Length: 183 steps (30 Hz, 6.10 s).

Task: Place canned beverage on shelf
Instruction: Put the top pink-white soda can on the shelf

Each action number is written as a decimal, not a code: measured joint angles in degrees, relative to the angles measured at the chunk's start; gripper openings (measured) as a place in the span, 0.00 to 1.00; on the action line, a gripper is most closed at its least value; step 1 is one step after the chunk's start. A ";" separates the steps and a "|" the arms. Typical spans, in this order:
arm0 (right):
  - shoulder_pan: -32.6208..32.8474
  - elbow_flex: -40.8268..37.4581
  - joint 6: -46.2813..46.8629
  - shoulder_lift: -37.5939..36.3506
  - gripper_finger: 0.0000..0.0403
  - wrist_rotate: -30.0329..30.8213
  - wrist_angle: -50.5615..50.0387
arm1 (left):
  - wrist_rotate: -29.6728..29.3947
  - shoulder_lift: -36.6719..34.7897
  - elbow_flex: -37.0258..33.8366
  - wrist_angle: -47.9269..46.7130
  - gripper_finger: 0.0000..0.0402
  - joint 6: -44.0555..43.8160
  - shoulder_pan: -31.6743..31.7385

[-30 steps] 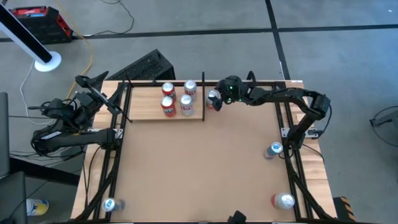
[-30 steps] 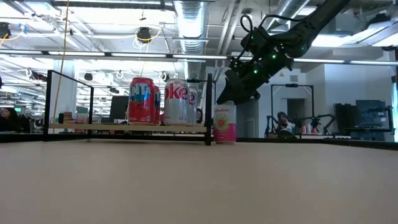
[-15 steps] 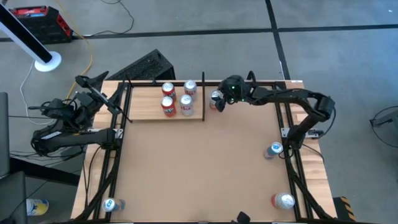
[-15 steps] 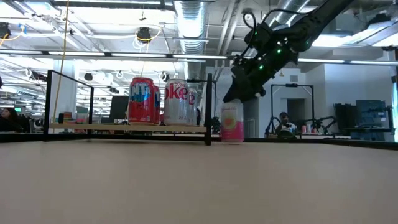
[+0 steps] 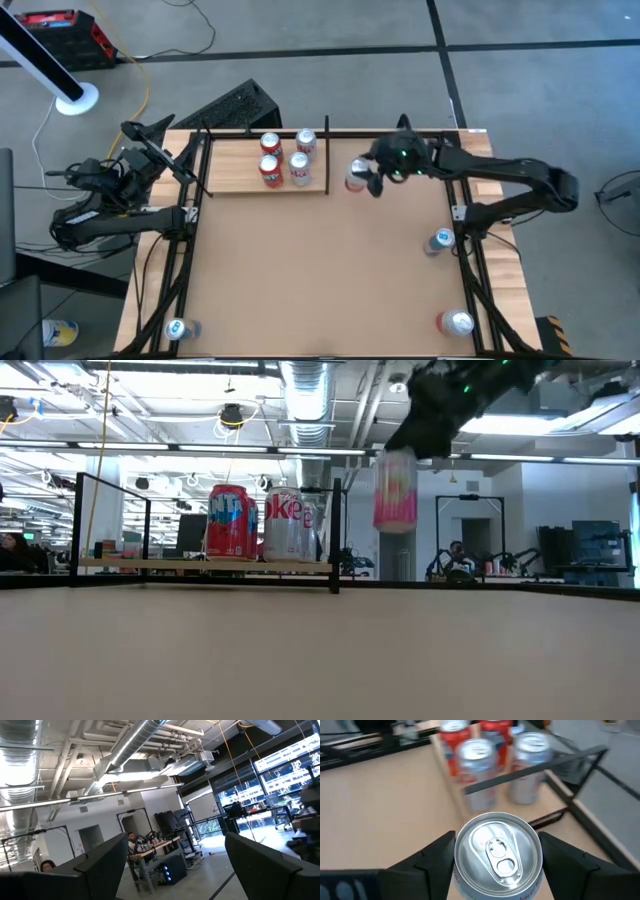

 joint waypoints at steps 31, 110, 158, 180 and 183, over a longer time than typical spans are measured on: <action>10.08 59.76 -9.80 59.35 0.68 -17.08 17.70 | -1.81 0.02 0.00 0.04 0.80 2.40 -0.02; 14.42 70.47 -11.39 49.87 0.91 -13.10 -30.39 | 8.55 11.19 10.60 -31.35 0.63 -14.43 0.05; 17.41 70.55 -1.15 30.63 0.91 19.90 -61.73 | 20.57 57.46 25.24 -64.77 0.00 -12.20 25.75; 17.43 70.55 -0.05 30.65 0.91 19.84 -63.47 | 15.68 69.81 25.22 -61.21 0.00 -13.34 28.85; 17.73 70.55 0.05 30.65 0.91 19.84 -63.95 | 15.81 69.18 25.22 -61.36 0.00 -13.32 28.84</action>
